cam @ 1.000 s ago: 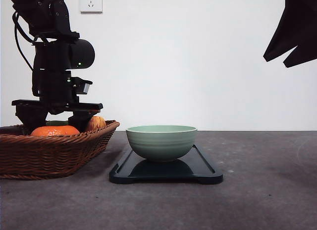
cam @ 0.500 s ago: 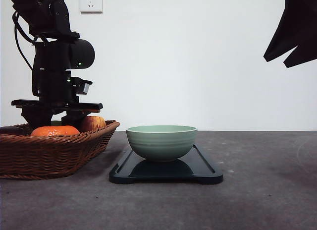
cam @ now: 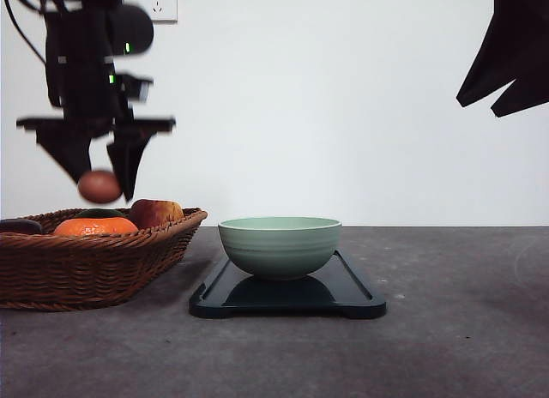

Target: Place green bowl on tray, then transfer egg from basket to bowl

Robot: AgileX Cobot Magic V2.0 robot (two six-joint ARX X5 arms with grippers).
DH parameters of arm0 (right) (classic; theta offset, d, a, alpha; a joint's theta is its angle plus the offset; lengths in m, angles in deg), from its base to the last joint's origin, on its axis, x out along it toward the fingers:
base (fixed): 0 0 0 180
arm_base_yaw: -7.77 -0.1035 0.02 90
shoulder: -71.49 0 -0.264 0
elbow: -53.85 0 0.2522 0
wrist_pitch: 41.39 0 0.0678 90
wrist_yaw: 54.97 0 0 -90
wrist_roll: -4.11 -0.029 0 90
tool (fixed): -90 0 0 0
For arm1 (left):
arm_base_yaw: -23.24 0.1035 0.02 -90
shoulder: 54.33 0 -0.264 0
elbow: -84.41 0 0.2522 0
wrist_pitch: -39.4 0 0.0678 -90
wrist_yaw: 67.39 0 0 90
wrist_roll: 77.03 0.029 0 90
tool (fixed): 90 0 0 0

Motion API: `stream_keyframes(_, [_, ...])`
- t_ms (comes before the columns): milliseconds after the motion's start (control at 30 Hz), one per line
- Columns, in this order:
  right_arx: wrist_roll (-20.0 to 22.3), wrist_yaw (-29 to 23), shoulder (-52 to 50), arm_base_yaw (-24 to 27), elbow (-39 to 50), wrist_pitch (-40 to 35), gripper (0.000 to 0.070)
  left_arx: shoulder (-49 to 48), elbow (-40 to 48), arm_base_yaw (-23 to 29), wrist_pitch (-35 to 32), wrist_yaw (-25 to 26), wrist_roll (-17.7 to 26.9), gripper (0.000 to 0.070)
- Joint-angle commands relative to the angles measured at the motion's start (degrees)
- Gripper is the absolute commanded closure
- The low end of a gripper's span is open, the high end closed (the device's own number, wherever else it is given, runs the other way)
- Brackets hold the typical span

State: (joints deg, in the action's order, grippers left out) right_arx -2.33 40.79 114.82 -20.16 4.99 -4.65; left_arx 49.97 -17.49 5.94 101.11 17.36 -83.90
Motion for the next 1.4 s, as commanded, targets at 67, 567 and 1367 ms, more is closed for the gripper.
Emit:
stream_keyframes(67, [-0.7,-0.3,0.4,-0.3,-0.3,-0.6,0.0432,-2.9,-1.5,-2.2,-2.2,5.2,0.2,0.0489])
stream_keyframes(567, [-0.7,-0.2,0.4,-0.3,-0.3,-0.2,0.0432,-0.8,-1.5,-15.4,-16.4,11.5,1.0,0.0489])
stream_keyframes(1367, [-0.7,0.0,0.4,-0.3,-0.3,-0.2,0.0432,13.3,-1.5,-19.9,-23.3,6.5,5.0,0.0488])
